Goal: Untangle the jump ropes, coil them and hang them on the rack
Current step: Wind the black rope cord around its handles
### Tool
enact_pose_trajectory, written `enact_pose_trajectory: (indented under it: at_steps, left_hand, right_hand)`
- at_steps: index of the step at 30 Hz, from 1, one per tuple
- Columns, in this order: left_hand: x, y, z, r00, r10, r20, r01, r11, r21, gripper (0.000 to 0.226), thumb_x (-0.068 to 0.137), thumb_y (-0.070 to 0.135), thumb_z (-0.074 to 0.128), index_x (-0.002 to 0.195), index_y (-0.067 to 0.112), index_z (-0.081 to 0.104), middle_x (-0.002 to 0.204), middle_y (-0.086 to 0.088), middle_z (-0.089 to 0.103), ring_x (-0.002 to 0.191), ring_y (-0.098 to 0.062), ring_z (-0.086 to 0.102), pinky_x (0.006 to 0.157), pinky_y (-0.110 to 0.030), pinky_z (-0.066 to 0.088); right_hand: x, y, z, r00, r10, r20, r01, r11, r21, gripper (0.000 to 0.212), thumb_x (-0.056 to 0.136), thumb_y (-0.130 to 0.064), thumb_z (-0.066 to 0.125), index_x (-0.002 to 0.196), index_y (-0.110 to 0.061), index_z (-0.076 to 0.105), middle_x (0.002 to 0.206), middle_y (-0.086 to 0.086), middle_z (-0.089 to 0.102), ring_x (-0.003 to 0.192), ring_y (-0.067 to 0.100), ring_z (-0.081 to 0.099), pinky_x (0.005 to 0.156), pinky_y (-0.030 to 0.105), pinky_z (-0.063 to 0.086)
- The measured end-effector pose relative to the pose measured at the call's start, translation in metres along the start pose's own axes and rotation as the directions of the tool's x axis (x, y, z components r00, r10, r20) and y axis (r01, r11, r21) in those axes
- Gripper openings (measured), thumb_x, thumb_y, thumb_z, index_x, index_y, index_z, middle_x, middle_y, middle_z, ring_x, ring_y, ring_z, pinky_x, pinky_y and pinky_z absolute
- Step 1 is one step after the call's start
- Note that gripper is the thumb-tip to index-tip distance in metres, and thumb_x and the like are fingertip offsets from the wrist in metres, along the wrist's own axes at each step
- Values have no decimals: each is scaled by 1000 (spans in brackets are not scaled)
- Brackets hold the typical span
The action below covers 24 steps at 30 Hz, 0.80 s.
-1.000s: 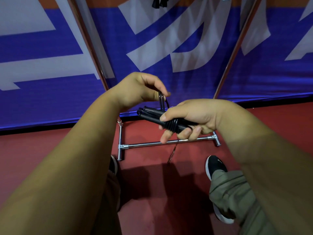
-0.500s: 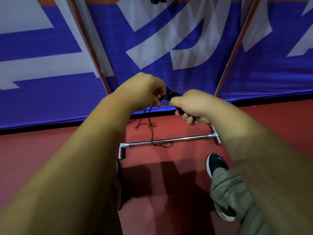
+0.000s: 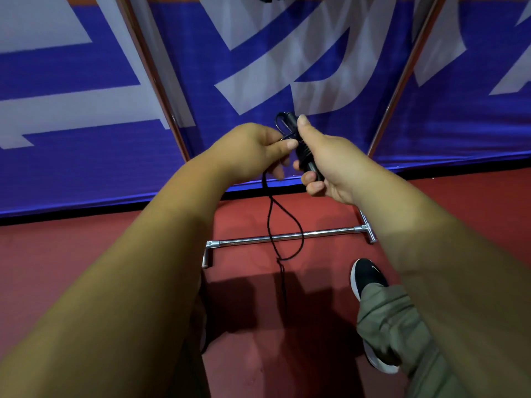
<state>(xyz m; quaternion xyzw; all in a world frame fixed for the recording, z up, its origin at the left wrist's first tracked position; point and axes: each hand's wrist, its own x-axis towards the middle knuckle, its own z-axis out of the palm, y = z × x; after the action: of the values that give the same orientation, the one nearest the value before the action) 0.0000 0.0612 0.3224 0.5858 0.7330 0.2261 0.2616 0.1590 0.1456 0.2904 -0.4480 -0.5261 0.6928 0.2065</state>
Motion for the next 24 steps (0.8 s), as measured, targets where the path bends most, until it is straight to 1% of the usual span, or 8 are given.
enact_pose_trajectory:
  at_steps: [3,5,8,10,13,19,21,24]
  left_hand:
    - [-5,-3,-4,984,82,156,-18,928,-372,36,114,27,44,113,-1,67,99,-15,79,93,-19,73,96,-30,58]
    - [-7,-8,-6,941,147,303,56,820,-570,28,114,15,41,126,-2,60,105,-19,74,100,-29,72,100,-40,56]
    - [-8,-15,-11,866,173,470,156,798,-582,25,109,2,47,132,3,55,117,-15,74,110,-30,72,103,-44,55]
    - [-9,-13,-12,859,71,506,207,858,-471,20,105,0,55,124,5,58,118,-17,76,111,-32,74,95,-40,60]
    - [-8,-8,-8,918,-94,384,226,922,-315,17,98,4,71,113,5,64,106,-18,79,97,-29,79,70,-31,65]
    - [1,-8,-4,990,-124,61,137,918,-372,28,88,17,85,104,4,67,83,-18,75,80,-32,79,70,-35,65]
    - [1,-8,-4,994,-104,24,104,895,-435,22,94,23,80,99,5,69,76,-13,66,68,-27,72,69,-35,65]
    - [3,-6,0,997,-76,11,67,775,-628,25,105,30,66,101,5,66,73,-5,55,58,-18,57,68,-39,64]
  right_hand:
    - [5,0,-1,1000,-13,1,13,999,34,65,92,-73,65,117,-13,67,95,10,64,53,13,43,46,24,28]
    - [5,-2,-3,1000,-23,-6,23,999,43,59,92,-69,67,111,-14,65,90,9,61,51,14,43,46,24,28]
    - [3,-5,-5,998,-44,-48,45,999,24,57,93,-66,69,115,-14,65,91,9,62,53,15,44,47,24,28]
    - [0,-5,-5,997,-61,-46,59,998,-30,60,93,-67,69,117,-12,63,93,11,66,54,15,43,46,25,29]
    - [-2,-3,-4,997,-67,-33,66,997,-27,67,90,-73,69,118,-12,63,92,11,67,54,15,42,46,26,29]
    - [0,-5,-9,994,-29,-106,40,993,107,59,91,-64,74,123,-16,63,90,9,64,51,13,38,47,23,26]
    - [1,-4,-10,993,-16,-118,31,991,128,59,92,-62,74,125,-14,63,91,10,64,49,13,38,46,22,26]
    - [1,-5,-9,992,-7,-123,27,987,159,55,92,-59,73,126,-16,62,91,10,64,48,13,38,47,23,25]
